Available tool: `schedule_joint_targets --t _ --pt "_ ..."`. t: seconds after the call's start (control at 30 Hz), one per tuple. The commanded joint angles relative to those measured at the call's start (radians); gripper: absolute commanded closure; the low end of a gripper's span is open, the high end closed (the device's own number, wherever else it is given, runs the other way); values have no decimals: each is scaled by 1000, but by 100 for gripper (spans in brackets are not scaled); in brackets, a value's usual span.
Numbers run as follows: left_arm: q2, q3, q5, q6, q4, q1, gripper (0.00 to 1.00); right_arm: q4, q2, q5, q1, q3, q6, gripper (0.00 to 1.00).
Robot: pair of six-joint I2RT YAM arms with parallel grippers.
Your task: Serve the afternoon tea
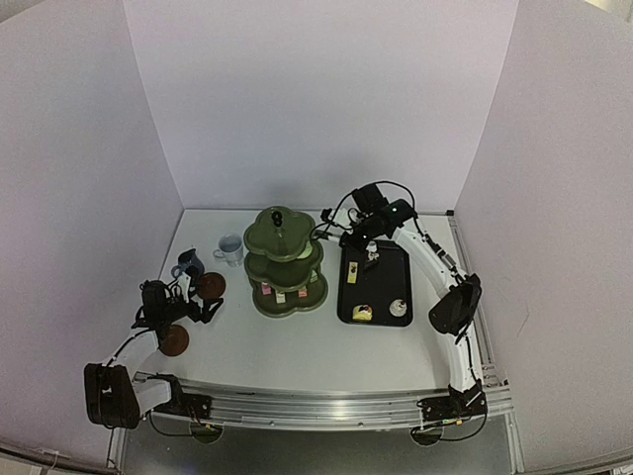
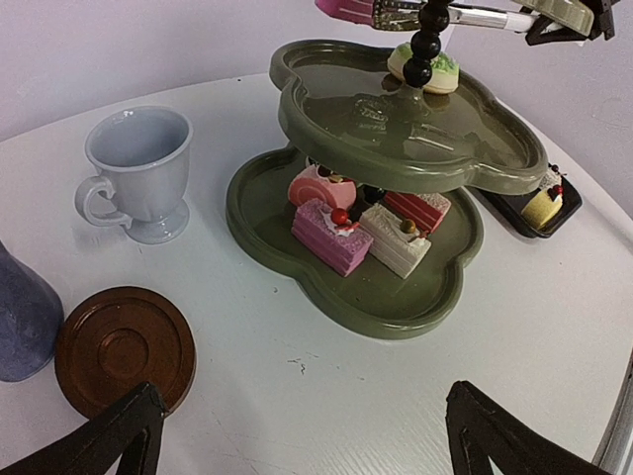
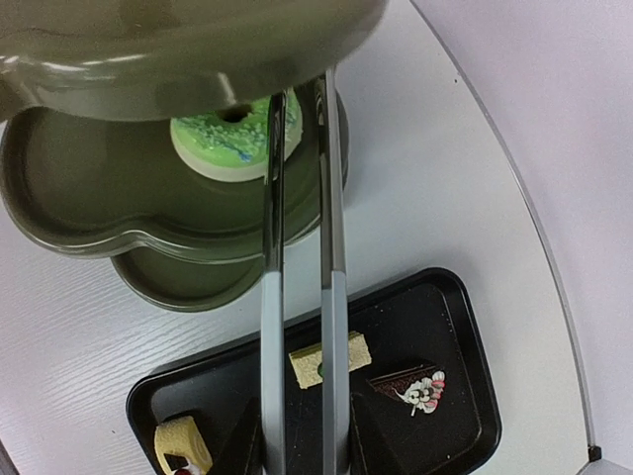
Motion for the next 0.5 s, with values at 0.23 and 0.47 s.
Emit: schedule_joint_targets --t 0.23,0.47 --pt "-21 -7 -8 8 10 -4 1 12 37 12 50 74 -28 100" --pt "-31 -12 -13 7 7 -4 1 12 44 17 62 79 -26 95"
